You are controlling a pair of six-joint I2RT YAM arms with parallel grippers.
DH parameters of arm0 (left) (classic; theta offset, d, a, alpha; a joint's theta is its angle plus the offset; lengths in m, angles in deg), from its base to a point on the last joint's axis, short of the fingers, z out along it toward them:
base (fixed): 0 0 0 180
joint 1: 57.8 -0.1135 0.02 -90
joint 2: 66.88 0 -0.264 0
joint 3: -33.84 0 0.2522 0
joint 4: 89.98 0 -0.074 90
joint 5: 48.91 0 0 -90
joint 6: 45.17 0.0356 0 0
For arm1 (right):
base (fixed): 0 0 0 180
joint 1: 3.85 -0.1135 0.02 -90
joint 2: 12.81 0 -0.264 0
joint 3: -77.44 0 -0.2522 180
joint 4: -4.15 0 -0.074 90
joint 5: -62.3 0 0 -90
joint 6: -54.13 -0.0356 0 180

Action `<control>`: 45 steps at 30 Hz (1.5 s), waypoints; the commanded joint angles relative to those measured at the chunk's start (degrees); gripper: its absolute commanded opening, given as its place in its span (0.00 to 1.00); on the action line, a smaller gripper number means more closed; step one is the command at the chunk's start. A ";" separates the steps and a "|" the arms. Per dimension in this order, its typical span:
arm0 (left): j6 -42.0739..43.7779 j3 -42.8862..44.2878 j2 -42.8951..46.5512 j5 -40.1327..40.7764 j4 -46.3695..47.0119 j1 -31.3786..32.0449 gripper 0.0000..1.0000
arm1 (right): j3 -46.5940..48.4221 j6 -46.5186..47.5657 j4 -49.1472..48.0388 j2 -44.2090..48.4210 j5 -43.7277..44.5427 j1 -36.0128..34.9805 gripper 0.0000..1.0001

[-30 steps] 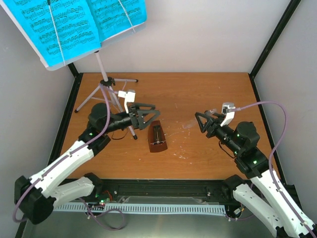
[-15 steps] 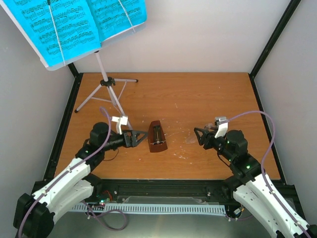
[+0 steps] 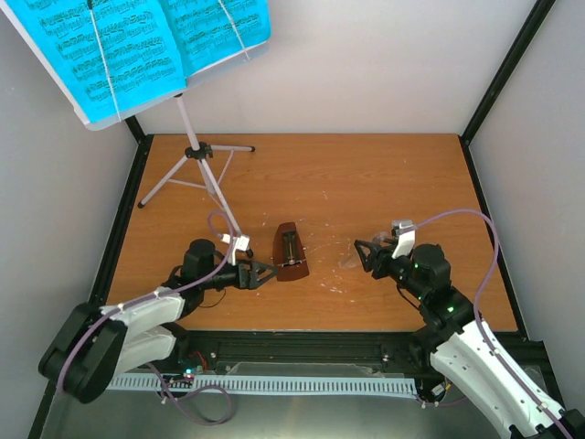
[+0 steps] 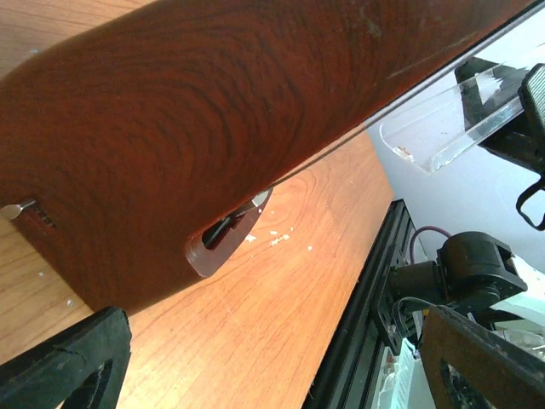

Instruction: Pack up the instrument practice props

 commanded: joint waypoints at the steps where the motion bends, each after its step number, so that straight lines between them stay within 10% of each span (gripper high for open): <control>1: 2.83 0.49 -6.36 -4.27 13.67 0.13 0.92 | -2.27 0.41 -3.06 1.77 -0.26 -0.28 0.47; 19: -3.81 7.69 -29.03 -7.61 35.54 5.97 0.89 | -0.37 5.14 -7.17 -1.14 -4.34 -0.26 0.46; 30: 6.23 20.03 -2.23 -2.67 -10.32 -3.69 0.99 | 3.62 13.02 -15.48 -10.09 -10.02 -2.20 0.44; 38: 14.88 37.21 -13.76 -19.22 -21.42 -6.20 0.99 | 3.91 16.44 -21.08 -14.63 -0.81 -12.99 0.44; 45: 24.02 44.14 -19.80 -17.77 -26.29 -6.20 0.96 | 4.67 16.78 -24.60 -19.24 5.50 -21.27 0.43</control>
